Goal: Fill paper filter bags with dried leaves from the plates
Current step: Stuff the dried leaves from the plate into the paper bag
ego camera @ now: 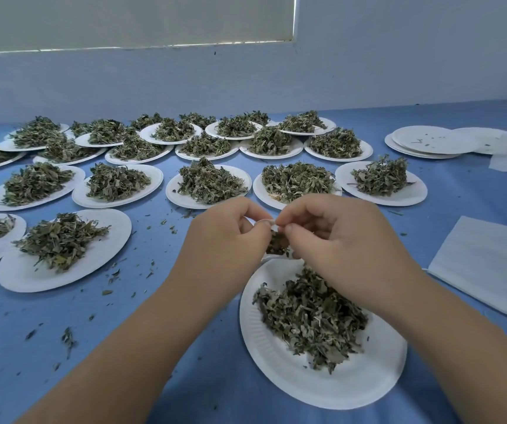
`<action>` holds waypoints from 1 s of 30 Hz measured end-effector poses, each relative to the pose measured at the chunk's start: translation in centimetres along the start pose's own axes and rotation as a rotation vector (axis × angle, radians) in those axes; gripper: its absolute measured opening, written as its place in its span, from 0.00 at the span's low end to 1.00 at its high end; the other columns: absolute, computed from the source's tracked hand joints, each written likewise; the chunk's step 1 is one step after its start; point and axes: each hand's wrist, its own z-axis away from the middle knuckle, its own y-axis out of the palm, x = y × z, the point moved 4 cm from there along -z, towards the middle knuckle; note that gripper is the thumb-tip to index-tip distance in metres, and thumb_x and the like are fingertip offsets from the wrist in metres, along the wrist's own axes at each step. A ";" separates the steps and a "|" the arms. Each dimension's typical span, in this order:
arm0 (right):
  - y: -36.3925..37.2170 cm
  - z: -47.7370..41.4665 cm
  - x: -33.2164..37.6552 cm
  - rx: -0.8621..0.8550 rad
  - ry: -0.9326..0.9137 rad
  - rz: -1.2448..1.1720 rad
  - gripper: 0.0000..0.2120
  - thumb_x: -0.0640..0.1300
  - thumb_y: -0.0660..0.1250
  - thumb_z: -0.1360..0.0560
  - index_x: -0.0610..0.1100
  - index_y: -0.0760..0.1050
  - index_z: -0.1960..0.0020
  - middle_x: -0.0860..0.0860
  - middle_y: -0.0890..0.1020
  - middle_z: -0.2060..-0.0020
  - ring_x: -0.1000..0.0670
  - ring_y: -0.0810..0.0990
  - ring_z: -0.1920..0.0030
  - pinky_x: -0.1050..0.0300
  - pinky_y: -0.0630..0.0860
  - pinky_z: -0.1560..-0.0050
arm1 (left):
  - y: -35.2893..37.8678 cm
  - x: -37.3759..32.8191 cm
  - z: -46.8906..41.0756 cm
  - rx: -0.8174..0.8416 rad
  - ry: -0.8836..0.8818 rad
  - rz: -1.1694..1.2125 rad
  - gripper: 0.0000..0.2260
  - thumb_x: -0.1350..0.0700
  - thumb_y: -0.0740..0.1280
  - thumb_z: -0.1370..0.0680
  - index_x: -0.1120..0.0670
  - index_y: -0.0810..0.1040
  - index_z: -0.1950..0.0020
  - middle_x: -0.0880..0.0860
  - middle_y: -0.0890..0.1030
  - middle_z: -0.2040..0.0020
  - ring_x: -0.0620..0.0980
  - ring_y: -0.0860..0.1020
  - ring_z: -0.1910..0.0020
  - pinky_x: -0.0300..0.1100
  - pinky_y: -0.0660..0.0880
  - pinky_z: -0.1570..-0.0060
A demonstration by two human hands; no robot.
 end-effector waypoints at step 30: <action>0.2 0.3 0.1 0.201 -0.259 0.280 0.11 0.54 0.65 0.24 0.54 0.80 0.43 0.62 0.77 0.46 0.60 0.74 0.46 0.65 0.71 0.48 | -0.9 -0.4 0.3 -0.019 0.075 0.151 0.06 0.55 0.67 0.24 0.48 0.80 0.60 0.45 0.72 0.76 0.40 0.67 0.79 0.32 0.64 0.77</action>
